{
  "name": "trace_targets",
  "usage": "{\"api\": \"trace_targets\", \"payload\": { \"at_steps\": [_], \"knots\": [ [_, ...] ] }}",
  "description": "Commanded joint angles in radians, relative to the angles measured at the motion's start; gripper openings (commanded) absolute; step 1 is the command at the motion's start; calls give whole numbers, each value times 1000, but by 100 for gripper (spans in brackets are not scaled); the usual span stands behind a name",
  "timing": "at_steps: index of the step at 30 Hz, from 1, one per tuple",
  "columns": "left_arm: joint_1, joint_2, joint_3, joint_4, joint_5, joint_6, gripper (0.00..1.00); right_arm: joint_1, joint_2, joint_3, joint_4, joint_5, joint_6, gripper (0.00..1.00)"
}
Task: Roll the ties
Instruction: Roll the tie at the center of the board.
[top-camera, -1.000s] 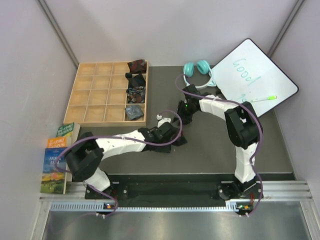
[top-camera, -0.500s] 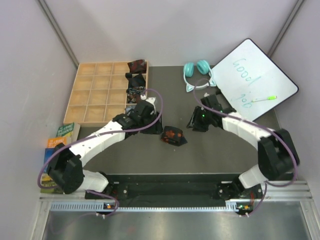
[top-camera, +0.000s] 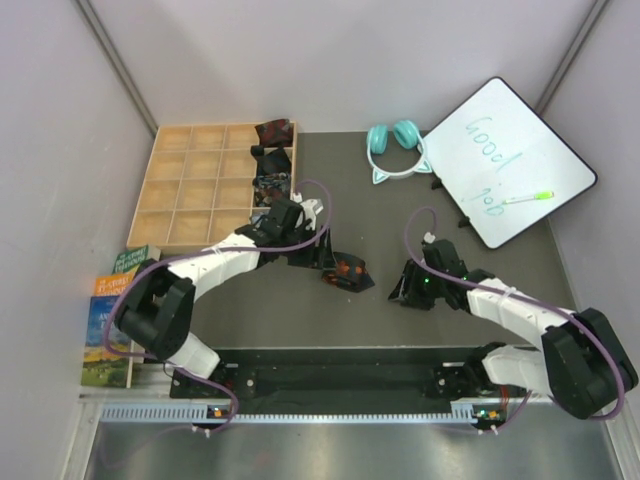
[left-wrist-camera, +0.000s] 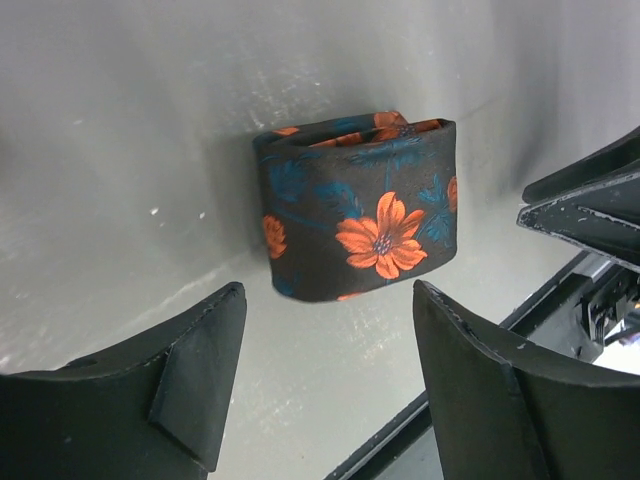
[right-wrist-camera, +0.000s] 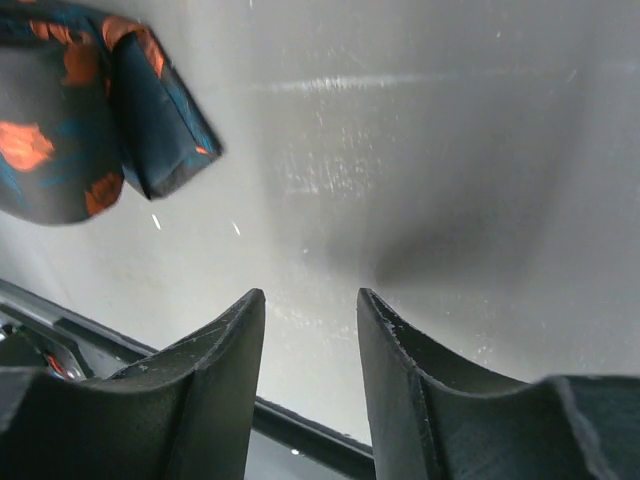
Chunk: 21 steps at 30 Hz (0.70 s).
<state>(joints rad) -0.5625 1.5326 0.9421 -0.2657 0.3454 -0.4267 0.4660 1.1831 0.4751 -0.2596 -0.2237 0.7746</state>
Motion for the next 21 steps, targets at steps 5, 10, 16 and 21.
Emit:
{"api": "trace_targets", "payload": {
  "at_steps": [5, 10, 16, 21],
  "knots": [
    [4, 93, -16, 140, 52, 23, 73, -10, -65, -59, 160, -37, -35, 45],
    [4, 148, -9, 161, 40, 22, 72, -10, -71, -72, 175, -42, -34, 45],
    [3, 166, -55, 224, 89, -24, 69, -12, -57, -72, 189, -46, -44, 46],
    [3, 176, -117, 318, 101, -81, 68, -10, -50, -73, 198, -48, -46, 47]
  ]
}}
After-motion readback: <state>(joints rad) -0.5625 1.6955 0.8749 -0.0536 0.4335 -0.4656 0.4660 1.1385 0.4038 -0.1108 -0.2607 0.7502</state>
